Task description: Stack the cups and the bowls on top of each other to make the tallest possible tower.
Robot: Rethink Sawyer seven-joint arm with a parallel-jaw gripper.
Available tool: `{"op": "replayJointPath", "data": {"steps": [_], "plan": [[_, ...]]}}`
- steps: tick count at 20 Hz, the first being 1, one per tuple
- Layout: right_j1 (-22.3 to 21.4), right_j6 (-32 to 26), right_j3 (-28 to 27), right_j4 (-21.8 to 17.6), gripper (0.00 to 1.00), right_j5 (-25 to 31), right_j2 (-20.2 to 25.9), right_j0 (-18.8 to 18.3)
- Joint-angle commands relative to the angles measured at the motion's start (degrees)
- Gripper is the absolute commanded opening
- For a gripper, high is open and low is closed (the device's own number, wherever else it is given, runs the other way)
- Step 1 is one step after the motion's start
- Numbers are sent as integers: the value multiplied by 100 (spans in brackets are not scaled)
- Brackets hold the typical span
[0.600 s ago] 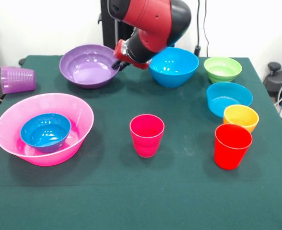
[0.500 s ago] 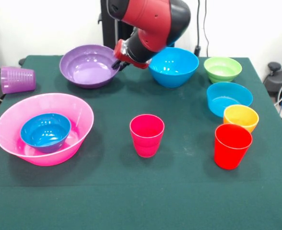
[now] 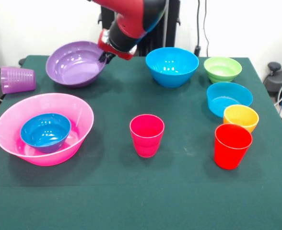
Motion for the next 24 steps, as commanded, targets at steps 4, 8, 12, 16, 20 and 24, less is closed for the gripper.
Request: {"op": "replayJointPath", "data": {"steps": [4, 8, 12, 16, 20, 24], "plan": [[-169, 9, -194, -332, 0, 127, 732, 51], [-189, 175, -174, -312, 0, 229, 624, 164], [-319, 442, -65, -149, 0, 596, 425, 382], [-572, 476, 9, -121, 0, 943, 217, 592], [-706, 409, -116, -106, 0, 1289, 156, 660], [-1097, 237, -199, -183, 0, 1634, 42, 762]]}}
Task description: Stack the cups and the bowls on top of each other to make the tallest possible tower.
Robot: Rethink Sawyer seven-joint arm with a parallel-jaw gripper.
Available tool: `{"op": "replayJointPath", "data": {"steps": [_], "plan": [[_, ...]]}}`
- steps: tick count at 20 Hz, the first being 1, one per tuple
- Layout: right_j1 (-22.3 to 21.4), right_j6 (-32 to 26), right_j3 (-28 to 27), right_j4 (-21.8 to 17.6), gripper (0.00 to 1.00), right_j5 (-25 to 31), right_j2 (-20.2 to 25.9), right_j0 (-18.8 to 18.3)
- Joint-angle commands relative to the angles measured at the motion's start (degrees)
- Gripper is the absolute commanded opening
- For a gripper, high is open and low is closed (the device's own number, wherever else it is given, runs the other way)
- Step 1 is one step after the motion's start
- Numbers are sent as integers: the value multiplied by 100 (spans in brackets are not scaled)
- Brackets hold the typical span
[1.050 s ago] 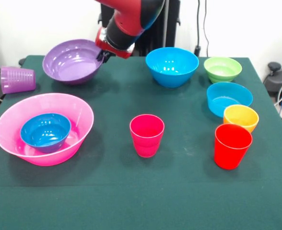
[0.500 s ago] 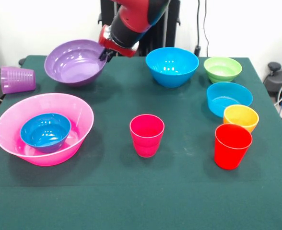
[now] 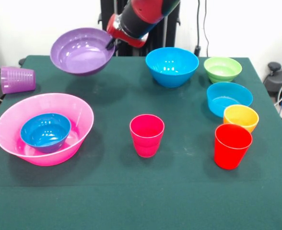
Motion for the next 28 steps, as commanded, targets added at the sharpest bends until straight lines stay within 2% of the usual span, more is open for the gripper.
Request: {"op": "replayJointPath", "data": {"steps": [1, 4, 6, 11, 13, 18, 28], "plan": [[-555, 180, -237, -90, 0, 857, 165, 133], [-688, -13, -386, -175, 0, 1060, 188, 66], [-629, 123, -316, -226, 0, 851, 199, 50], [-597, 22, -466, -288, 0, 734, 318, -95], [-536, 37, -428, -338, 0, 521, 393, -104], [-343, 72, -763, -367, 0, 352, 477, -196], [-217, 147, -1024, -537, 0, -50, 508, -261]]}}
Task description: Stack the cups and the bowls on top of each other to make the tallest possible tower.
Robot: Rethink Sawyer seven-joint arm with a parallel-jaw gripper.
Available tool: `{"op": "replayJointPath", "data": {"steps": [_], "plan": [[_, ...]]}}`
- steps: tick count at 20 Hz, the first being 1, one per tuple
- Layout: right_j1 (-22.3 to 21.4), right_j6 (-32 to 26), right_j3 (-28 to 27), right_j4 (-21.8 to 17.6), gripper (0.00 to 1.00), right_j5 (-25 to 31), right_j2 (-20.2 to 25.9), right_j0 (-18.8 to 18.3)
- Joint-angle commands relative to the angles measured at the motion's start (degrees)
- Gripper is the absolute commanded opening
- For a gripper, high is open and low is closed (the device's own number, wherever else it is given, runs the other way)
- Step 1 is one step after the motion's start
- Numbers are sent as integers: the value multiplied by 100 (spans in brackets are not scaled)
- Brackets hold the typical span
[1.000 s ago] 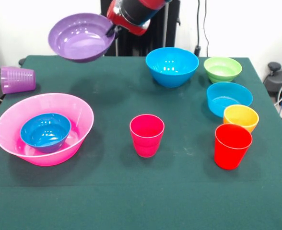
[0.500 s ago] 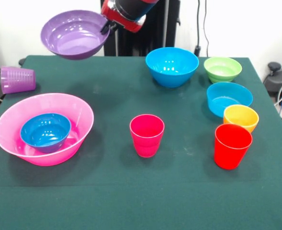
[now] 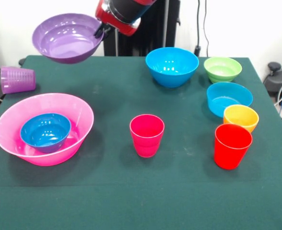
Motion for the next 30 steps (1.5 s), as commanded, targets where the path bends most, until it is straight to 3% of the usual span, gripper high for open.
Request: {"op": "replayJointPath", "data": {"steps": [1, 17, 30], "plan": [[342, 200, -661, -384, 0, -620, 605, -97], [744, 294, -1380, -500, 0, -936, 568, -185], [1097, 365, -1648, -475, 0, -1264, 468, -225]]}}
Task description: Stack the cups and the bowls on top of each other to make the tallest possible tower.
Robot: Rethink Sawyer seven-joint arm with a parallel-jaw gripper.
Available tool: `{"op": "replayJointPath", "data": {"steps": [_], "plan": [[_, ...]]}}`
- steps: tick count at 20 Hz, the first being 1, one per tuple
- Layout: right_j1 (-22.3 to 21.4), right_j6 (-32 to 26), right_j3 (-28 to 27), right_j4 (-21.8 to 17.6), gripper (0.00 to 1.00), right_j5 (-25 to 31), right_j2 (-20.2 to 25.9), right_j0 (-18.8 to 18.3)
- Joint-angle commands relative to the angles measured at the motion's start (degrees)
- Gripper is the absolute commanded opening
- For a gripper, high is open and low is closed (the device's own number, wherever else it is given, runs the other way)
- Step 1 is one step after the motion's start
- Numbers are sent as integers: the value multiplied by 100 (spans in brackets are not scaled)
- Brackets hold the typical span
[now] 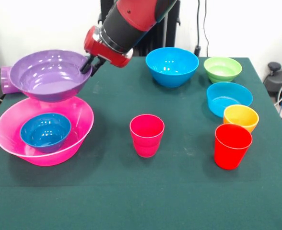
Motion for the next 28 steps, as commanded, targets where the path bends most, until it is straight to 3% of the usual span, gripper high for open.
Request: {"op": "replayJointPath", "data": {"steps": [1, 19, 28], "plan": [[422, 346, -479, -281, 0, -475, 472, -181], [708, 78, -929, -346, 0, -686, 586, -485], [610, -2, -850, -452, 0, -676, 643, -515]]}}
